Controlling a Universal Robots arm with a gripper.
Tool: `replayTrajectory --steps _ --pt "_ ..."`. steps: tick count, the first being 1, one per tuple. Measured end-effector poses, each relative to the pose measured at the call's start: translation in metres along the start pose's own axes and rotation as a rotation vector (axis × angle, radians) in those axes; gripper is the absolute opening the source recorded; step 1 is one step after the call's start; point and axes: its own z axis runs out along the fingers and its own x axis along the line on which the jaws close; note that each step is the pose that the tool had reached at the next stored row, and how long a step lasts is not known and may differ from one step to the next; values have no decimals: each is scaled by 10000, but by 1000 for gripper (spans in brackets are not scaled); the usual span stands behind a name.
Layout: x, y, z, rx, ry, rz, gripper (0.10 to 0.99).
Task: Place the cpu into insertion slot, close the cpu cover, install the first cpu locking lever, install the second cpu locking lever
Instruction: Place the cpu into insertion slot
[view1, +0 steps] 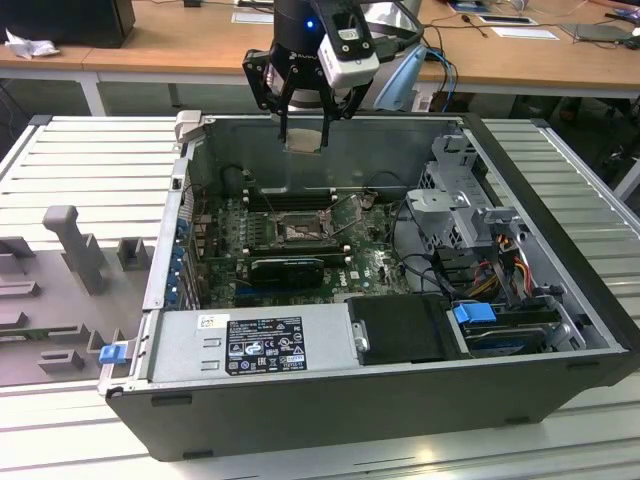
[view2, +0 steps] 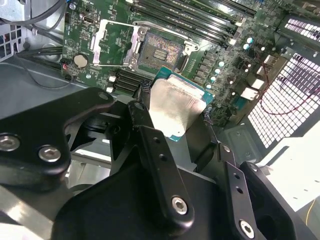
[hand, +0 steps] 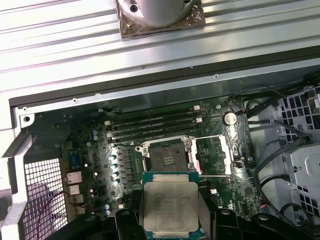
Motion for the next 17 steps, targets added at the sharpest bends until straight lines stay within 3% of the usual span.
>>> replayTrajectory --steps 17 --pt "0 0 1 -6 -29 324 529"
